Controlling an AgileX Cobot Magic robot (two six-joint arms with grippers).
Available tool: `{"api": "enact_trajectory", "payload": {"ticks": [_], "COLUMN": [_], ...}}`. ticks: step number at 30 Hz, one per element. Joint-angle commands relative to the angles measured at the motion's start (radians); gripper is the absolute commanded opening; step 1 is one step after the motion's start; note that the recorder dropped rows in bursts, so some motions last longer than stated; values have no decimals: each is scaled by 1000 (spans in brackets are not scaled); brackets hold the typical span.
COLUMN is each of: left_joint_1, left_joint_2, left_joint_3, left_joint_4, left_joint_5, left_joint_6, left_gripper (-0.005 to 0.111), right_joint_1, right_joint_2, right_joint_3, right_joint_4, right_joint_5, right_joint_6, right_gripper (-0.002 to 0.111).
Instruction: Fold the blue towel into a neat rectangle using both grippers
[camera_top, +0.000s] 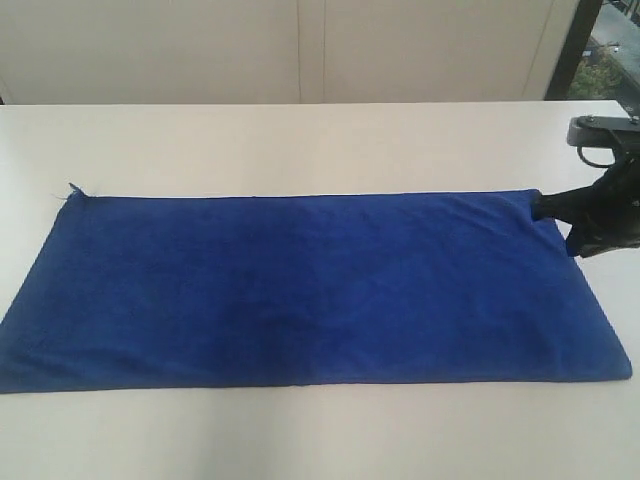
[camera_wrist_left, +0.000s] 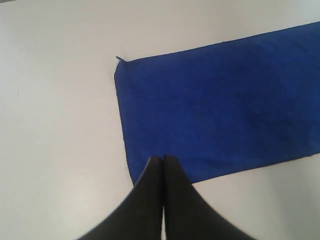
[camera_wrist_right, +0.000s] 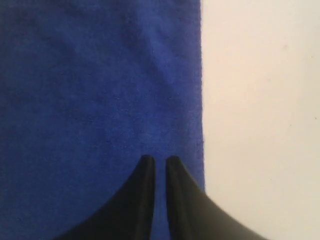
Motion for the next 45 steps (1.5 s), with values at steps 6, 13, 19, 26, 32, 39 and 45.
{"api": "enact_trajectory", "payload": {"ticks": [6,13,19,26,32,39,45], "left_joint_1": [3,3,3,3,3,3,3], "left_joint_2": [-9,-9,-9,-9,-9,-9,-9], "left_joint_3": [-5,-5,-5,-5,-5,-5,-5], "left_joint_4": [-2,-2,-2,-2,-2,-2,-2], "left_joint_5": [11,11,11,11,11,11,11], "left_joint_6": [-11,-11,-11,-11,-11,-11,-11], "left_gripper": [0,0,0,0,0,0,0], "right_joint_1": [-5,-1,-1,-1,-1,-34,-112], "right_joint_2": [77,110,128,132,137,115,113], "right_joint_3": [-9,-9,-9,-9,-11,-40,-59], "right_joint_4": [-78,-78,-66,-59,-62,-151,-249], "right_joint_5": [-50,-76,-85,-63,-48,-25,-13], "right_joint_6": [-62,-80,-83,-104,-127,-6,43], "right_gripper": [42,42,42,21,0,0,0]}}
